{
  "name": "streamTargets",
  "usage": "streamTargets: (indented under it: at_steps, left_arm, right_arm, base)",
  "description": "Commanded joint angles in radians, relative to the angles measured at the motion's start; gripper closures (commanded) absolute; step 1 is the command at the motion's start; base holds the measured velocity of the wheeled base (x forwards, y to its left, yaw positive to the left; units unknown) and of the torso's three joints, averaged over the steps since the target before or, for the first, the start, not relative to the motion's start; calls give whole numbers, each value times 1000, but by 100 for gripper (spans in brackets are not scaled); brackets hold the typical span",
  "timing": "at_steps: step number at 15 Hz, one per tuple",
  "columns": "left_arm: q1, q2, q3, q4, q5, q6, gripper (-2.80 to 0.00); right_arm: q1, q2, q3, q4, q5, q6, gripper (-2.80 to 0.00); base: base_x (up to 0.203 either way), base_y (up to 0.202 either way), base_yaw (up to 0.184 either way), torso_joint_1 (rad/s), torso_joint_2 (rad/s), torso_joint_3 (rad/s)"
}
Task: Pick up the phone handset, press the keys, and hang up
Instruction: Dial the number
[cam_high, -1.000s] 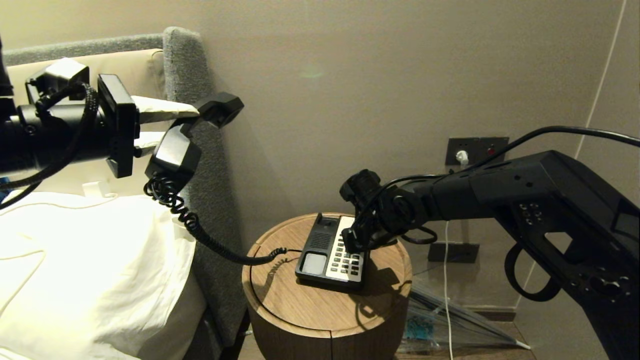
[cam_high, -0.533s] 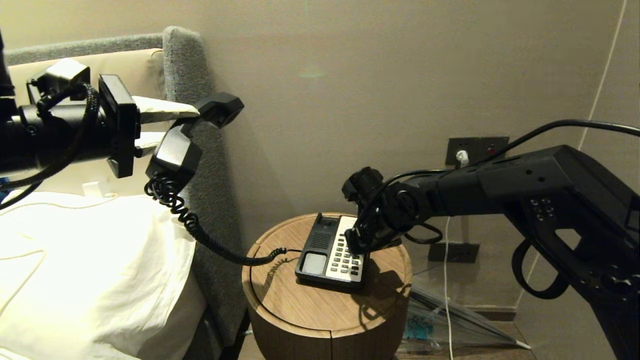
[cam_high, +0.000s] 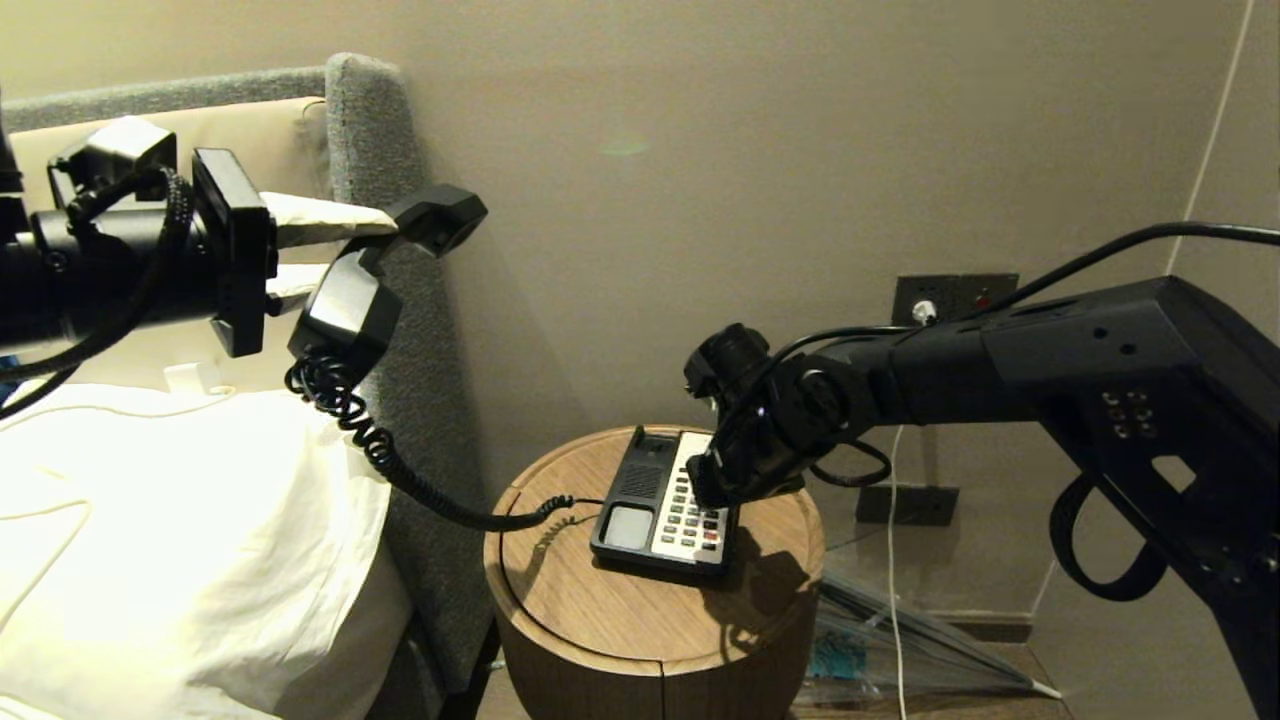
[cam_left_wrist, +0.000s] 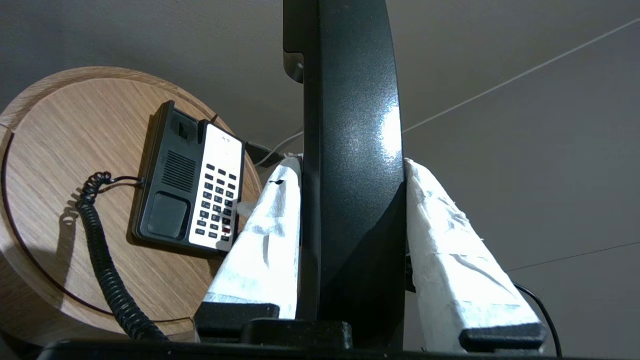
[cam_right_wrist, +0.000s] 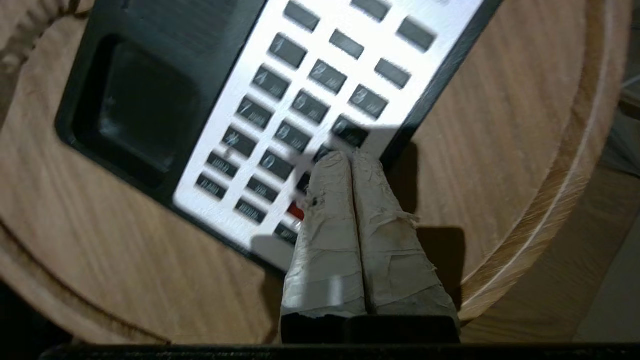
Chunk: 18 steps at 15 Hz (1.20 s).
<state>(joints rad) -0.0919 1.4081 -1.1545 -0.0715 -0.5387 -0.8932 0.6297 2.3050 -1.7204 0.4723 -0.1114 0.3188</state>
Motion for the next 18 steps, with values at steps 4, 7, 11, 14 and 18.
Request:
streamTargets:
  at_steps: [4, 7, 11, 14, 18]
  left_arm:
    - [0, 2, 6, -1, -1, -6, 0]
    - [0, 3, 10, -1, -3, -4, 0]
    - [0, 0, 16, -1, -2, -6, 0]
    - [0, 0, 16, -1, -3, -6, 0]
    - [0, -4, 16, -1, -3, -6, 0]
  right_arm:
    - [35, 5, 5, 55, 15, 57, 0]
    - [36, 1, 5, 80, 22, 59, 0]
    - [39, -11, 3, 108, 47, 57, 0]
    - [41, -10, 5, 116, 53, 57, 0]
    - [41, 1, -5, 110, 48, 57, 0]
  base:
    - [0, 0, 0, 0, 0, 0]
    - [0, 0, 0, 0, 0, 0]
    - [0, 0, 0, 0, 0, 0]
    - [0, 0, 0, 0, 0, 0]
    - [0, 0, 0, 0, 0, 0]
